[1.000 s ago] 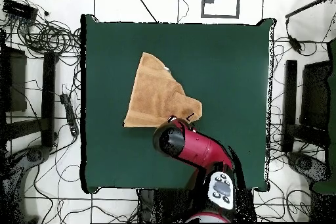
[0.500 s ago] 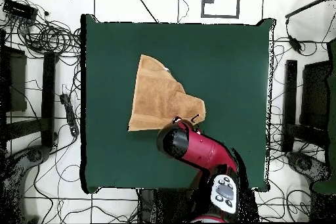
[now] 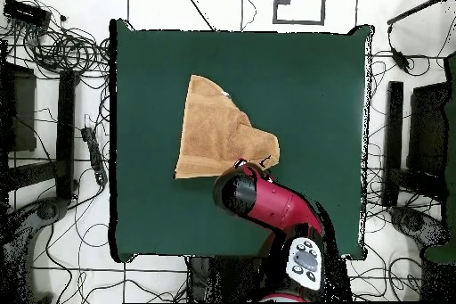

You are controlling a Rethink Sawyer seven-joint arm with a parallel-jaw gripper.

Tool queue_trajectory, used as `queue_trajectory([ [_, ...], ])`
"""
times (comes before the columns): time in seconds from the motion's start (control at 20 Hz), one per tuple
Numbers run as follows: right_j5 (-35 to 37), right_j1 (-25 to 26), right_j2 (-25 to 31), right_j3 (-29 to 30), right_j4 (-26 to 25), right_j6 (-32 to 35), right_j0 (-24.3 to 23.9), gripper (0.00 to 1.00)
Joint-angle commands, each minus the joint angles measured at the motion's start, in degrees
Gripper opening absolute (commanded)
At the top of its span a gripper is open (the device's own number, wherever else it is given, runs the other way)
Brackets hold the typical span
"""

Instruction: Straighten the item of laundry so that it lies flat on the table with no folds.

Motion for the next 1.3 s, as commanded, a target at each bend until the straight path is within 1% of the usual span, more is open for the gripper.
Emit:
queue_trajectory([
  [0.05,1.4,2.7,2.4,5.2,-2.3,7.6,0.5,0.0],
  [0.35,1.5,2.4,2.1,5.6,-3.1,8.1,0.1,0.0],
  [0.9,3.4,-0.1,2.1,6.4,-3.7,7.1,-1.0,0.0],
  [1.3,3.8,-0.4,2.1,6.5,-4.0,6.6,-1.5,0.0],
])
